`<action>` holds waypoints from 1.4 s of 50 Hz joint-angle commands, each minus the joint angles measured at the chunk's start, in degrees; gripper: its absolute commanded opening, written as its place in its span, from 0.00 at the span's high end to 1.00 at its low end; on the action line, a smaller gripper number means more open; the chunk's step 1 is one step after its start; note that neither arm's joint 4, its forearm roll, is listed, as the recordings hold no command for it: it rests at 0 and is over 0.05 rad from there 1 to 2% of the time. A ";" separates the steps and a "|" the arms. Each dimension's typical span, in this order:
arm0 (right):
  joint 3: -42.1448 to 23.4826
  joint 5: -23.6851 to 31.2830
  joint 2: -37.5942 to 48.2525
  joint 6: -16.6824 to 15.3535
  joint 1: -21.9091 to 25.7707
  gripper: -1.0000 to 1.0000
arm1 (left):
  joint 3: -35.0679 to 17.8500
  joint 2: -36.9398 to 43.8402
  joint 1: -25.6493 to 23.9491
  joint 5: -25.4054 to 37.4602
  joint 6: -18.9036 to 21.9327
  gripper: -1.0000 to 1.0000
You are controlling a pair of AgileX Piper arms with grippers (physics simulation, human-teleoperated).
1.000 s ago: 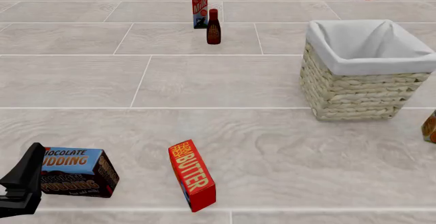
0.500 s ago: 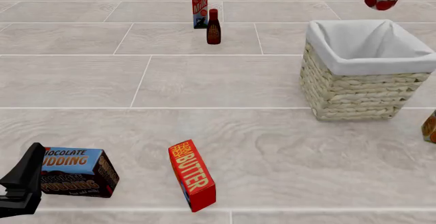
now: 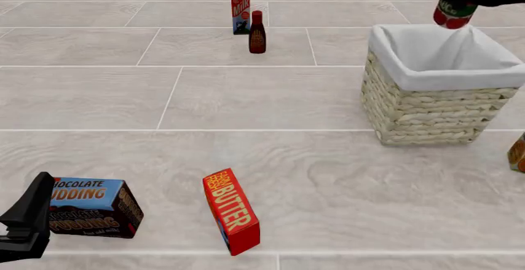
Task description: Pick the tomato sauce and place it in the basket.
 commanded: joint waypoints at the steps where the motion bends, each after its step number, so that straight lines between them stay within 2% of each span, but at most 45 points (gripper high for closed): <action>1: 1.00 -1.30 1.50 0.99 0.18 1.00 | 0.00 0.00 0.00 0.00 0.00 0.00; 22: 4.47 -3.40 2.50 0.29 0.12 1.00 | 0.00 0.00 0.00 0.00 0.00 0.00; 70: 7.53 -5.50 5.26 -0.17 0.01 1.00 | 0.00 0.00 0.00 0.00 0.00 0.00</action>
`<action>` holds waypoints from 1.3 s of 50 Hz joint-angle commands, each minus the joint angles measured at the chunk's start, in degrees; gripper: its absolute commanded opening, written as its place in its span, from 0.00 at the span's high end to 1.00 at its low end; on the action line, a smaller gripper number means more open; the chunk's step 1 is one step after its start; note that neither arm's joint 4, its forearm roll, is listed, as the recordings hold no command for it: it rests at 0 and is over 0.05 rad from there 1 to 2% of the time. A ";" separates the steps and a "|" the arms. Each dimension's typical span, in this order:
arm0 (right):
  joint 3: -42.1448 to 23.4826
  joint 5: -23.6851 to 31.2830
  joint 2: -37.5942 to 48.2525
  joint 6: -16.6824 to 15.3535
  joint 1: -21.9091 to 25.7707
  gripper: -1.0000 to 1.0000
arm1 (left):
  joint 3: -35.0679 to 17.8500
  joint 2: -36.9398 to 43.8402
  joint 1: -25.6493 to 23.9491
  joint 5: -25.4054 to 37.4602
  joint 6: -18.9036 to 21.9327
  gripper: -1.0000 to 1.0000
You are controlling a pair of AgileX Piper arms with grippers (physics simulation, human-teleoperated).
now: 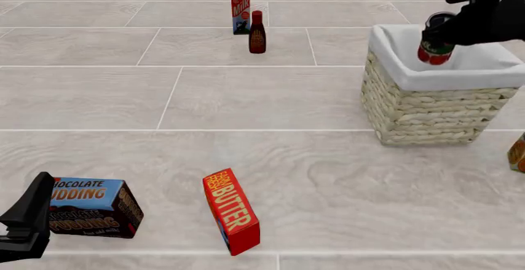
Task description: Pick the tomato sauce and place it in the basket.
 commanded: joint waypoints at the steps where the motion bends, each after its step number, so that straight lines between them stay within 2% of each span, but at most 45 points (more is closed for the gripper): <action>1: 0.62 -0.67 0.32 1.16 -0.10 1.00 | 0.00 0.00 0.00 0.00 0.00 0.00; 65: 0.98 -2.89 4.76 2.31 0.33 1.00 | 0.00 0.00 0.00 0.00 0.00 0.00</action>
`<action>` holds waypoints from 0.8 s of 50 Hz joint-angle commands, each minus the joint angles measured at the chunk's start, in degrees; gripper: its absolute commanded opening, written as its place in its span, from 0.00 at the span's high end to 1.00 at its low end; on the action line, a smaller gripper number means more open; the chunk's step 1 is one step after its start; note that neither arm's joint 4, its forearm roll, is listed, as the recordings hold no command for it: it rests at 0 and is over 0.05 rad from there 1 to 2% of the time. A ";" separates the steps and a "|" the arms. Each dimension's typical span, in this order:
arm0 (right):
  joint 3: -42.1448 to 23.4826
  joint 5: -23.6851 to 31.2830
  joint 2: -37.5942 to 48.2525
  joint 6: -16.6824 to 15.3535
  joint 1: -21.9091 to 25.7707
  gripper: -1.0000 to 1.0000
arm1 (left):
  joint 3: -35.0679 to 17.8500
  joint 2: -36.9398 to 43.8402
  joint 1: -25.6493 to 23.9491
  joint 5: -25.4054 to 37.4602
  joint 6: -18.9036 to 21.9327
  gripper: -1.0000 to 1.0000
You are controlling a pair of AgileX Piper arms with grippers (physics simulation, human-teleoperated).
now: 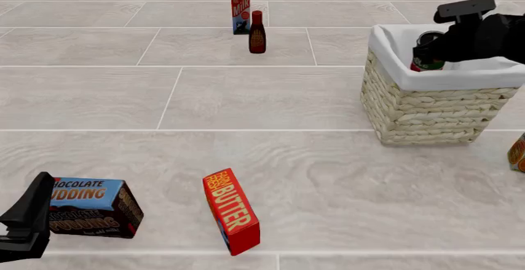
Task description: Pick the tomato sauce and place it in the basket.
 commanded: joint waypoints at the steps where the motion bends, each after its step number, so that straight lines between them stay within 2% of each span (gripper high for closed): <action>1: -0.17 -0.28 -0.13 2.11 0.98 1.00 | 0.00 0.00 0.00 0.00 0.00 0.00; 3: -0.73 0.24 0.18 3.23 0.76 1.00 | 0.00 0.00 0.00 0.00 0.00 0.00; 4: -0.73 0.25 0.07 3.39 0.99 0.00 | 0.00 0.00 0.00 0.00 0.00 0.00; 24: -0.41 0.79 -2.39 3.88 0.04 0.00 | 0.00 0.00 0.00 0.00 0.00 0.00; 32: 0.32 2.37 -8.15 5.54 0.13 0.00 | 0.00 0.00 0.00 0.00 0.00 0.00; 40: 1.97 3.60 -15.64 5.50 1.29 0.00 | 0.00 0.00 0.00 0.00 0.00 0.00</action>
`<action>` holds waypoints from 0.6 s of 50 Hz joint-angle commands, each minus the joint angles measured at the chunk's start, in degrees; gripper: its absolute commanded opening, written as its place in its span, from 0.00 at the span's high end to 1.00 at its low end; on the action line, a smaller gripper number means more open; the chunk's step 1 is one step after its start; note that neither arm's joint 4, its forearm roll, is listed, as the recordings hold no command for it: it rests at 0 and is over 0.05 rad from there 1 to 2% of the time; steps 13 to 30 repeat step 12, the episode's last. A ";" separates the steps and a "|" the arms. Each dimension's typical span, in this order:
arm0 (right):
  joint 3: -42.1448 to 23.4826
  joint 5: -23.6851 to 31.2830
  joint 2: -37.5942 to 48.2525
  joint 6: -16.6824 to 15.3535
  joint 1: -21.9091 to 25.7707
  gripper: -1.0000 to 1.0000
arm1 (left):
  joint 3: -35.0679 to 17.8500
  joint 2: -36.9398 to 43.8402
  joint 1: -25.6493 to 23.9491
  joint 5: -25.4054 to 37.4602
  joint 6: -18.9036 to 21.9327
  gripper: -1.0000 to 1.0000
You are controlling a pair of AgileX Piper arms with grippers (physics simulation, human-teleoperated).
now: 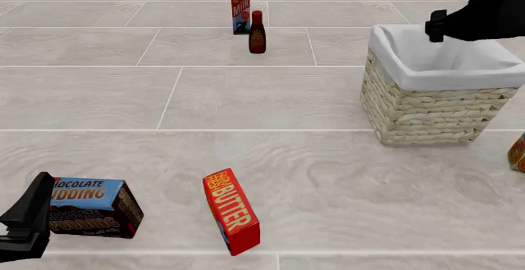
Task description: Pick the tomato sauce and place it in the basket.
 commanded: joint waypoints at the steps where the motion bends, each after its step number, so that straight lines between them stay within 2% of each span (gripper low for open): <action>1: 1.61 2.00 -9.78 1.11 0.81 0.00 | 0.00 0.00 0.00 0.00 0.00 0.00; 12: 4.70 4.91 -22.87 1.79 2.75 0.00 | 0.00 0.00 0.00 0.00 0.00 0.00; 30: 4.70 4.91 -22.87 1.79 2.75 0.00 | 0.00 0.00 0.00 0.00 0.00 0.00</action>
